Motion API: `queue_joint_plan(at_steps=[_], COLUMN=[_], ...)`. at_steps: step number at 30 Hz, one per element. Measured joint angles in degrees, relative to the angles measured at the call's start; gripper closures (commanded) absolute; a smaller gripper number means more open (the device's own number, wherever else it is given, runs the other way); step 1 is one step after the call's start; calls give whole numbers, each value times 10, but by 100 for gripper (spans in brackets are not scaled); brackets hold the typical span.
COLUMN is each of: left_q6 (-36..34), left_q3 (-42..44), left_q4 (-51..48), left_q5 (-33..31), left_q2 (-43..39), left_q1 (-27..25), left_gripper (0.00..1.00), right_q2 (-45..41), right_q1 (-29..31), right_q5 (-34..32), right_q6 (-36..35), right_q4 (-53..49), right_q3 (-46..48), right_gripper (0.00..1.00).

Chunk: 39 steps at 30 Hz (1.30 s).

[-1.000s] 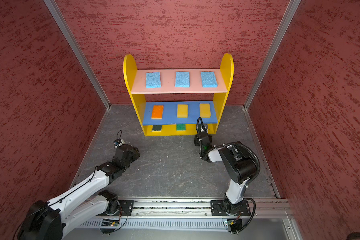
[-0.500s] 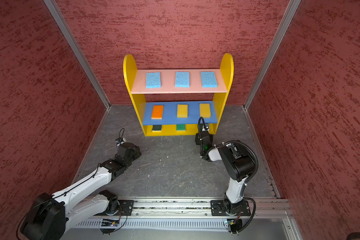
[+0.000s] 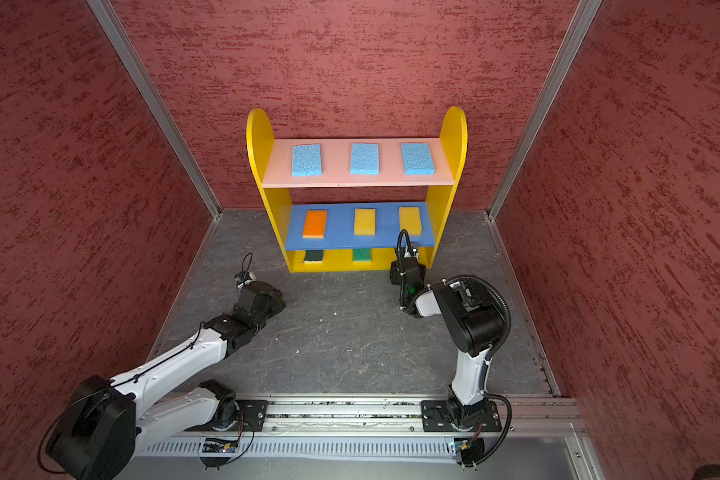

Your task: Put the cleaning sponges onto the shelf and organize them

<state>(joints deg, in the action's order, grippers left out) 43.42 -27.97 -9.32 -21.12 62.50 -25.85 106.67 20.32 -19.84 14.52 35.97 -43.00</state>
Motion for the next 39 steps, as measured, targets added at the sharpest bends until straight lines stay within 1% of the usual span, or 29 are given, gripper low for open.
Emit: queue_joint_plan(at_steps=[5, 10, 19, 24, 30, 39], left_q6=[0, -1, -4, -4, -4, -3], left_q3=[-1, -1, -1, -1, -1, -8], left_q4=[0, 0, 0, -1, -1, -14], left_q5=[-1, -5, -7, -10, -14, -17], left_q2=[4, 5, 5, 3, 1, -3], left_q1=[-3, -5, -5, -5, -6, -13], left_gripper=[40, 41, 41, 41, 41, 42], right_q2=[14, 20, 24, 35, 37, 38], right_q1=[-3, -3, -3, -3, -3, -3], right_q5=[-1, -5, -36, -59, -71, -80], right_q6=[2, 7, 24, 35, 40, 45], right_q4=[-19, -24, -42, -61, -68, -80], right_q3=[-28, -34, -49, -79, -83, -91], right_gripper=[26, 27, 27, 25, 21, 21])
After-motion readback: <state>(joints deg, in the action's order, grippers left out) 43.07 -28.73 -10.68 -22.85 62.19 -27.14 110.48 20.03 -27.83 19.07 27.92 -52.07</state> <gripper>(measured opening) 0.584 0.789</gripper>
